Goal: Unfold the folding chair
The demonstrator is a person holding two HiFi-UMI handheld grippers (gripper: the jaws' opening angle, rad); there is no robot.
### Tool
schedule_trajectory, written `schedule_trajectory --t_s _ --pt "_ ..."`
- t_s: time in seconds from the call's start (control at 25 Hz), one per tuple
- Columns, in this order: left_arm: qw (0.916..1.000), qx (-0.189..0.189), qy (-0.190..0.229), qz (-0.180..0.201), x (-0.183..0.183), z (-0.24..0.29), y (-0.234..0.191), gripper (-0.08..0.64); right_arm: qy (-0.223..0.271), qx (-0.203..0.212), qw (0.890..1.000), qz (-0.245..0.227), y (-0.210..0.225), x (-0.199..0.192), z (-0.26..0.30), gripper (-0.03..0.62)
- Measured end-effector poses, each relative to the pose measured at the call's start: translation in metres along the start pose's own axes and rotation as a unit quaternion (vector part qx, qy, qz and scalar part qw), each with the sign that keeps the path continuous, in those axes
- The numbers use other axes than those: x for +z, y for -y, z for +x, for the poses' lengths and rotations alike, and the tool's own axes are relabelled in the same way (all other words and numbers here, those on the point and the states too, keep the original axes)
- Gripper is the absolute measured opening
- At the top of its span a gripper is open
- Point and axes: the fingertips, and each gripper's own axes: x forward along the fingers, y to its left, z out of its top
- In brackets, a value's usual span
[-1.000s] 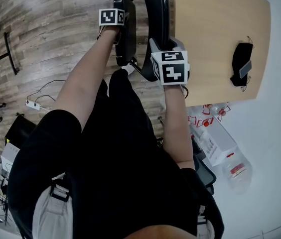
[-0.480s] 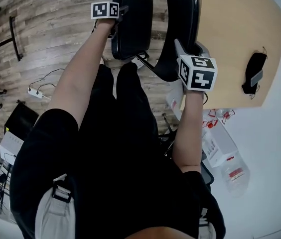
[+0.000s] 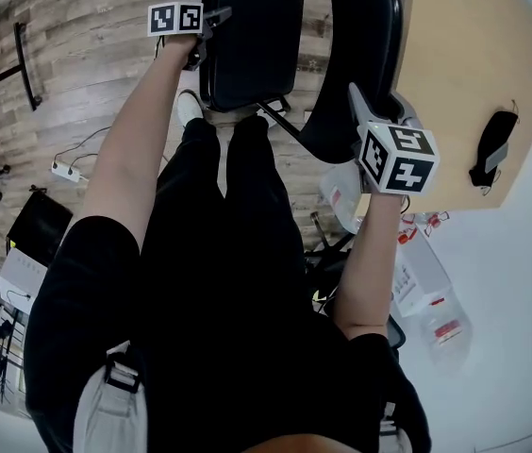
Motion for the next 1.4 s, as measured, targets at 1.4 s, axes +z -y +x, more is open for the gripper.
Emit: schedule_trajectory --t_s 1.4 --pt "0.9962 -0.076 -0.005 -0.042 -0.019 -0.006 -0.172 0.244 -0.033 -0.015 0.999 0.039 -0.016 -0.022 0.067 0.149"
